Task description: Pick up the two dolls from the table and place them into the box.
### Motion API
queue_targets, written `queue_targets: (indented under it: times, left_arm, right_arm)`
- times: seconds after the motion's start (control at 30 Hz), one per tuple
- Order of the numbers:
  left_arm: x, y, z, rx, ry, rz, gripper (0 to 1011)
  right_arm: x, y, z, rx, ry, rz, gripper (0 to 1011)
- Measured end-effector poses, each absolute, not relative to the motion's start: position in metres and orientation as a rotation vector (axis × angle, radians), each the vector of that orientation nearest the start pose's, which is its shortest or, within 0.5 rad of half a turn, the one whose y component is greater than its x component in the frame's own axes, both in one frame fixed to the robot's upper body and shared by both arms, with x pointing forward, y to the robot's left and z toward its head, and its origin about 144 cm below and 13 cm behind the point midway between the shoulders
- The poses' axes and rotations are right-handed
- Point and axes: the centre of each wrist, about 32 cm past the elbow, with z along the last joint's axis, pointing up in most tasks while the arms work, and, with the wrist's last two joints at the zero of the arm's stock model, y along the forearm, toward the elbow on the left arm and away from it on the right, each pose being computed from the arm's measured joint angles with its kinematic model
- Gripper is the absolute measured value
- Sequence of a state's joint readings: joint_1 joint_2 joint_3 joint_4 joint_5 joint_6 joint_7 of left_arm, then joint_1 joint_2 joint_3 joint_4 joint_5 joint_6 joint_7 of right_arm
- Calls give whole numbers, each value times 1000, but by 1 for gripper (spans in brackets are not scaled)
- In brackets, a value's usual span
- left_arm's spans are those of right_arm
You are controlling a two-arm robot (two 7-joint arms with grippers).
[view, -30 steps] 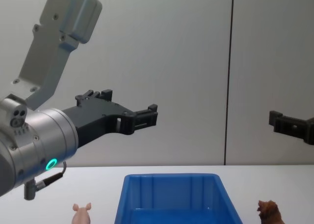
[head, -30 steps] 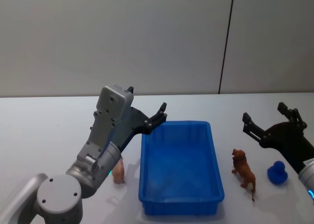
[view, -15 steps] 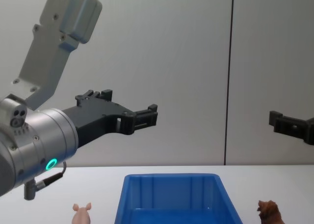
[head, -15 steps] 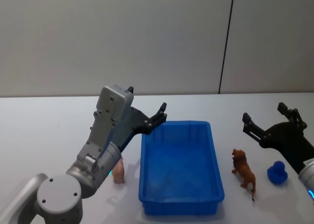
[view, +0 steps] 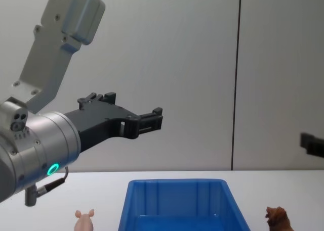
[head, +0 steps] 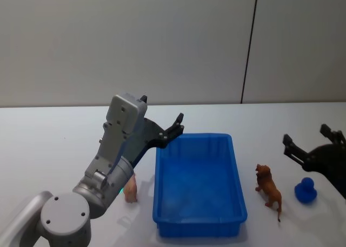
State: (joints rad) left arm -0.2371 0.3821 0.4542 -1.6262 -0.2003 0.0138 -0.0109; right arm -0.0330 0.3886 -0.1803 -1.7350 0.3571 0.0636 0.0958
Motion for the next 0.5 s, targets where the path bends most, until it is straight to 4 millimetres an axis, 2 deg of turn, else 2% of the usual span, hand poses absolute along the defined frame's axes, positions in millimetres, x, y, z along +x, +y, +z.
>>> queue_targets:
  times: [0.5]
  left_arm:
    - [492, 198, 1204, 61, -268, 1124, 1001]
  right_arm:
    - [445, -306, 1164, -150, 89, -1260, 1001]
